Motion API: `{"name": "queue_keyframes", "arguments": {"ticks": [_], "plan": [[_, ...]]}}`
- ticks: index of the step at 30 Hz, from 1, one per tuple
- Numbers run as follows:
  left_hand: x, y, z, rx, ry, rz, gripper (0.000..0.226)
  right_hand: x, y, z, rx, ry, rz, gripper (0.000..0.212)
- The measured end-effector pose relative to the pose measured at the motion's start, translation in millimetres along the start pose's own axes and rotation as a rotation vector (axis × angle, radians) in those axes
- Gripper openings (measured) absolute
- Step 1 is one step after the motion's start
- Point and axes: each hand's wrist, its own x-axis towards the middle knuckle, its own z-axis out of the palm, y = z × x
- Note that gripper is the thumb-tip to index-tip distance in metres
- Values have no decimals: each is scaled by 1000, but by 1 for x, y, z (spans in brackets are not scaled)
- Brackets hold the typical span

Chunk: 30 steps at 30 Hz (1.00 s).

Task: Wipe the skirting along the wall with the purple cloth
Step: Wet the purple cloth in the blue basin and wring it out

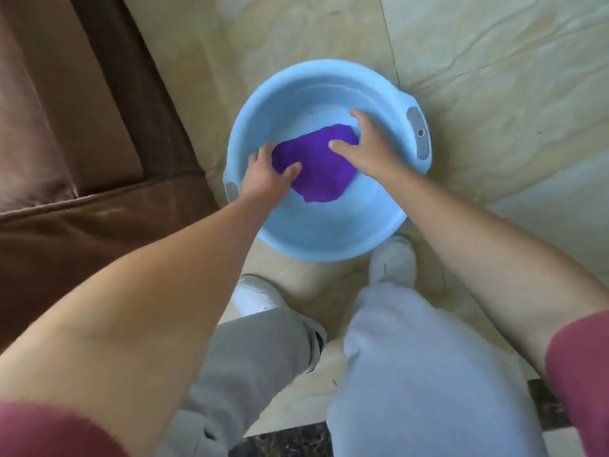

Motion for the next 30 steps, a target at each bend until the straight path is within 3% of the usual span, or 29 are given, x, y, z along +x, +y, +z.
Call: {"name": "queue_keyframes", "arguments": {"ticks": [5, 7, 11, 14, 21, 25, 27, 30], "plan": [[18, 3, 24, -472, -212, -289, 87, 10, 6, 24, 40, 82, 55, 83], [21, 0, 37, -578, -172, -319, 73, 12, 9, 33, 60, 99, 78, 81], [19, -2, 41, -692, -168, -363, 23, 6, 7, 43, 82, -20, 164, 63], [-4, -1, 21, -707, -155, -423, 9, -16, -3, 35, 185, -81, 210, 43], [-133, 22, -84, -921, -120, -478, 17, -135, -97, -22, 583, -55, 274, 12], [-234, 50, -153, -1068, -198, -432, 41, -230, -163, -66, 807, -73, 268, 27], [-275, 64, -182, -1076, -185, -412, 52, -268, -191, -81, 870, -101, 248, 23], [-340, 80, -235, -1133, -150, -373, 46, -331, -244, -103, 920, -136, 216, 24]]}}
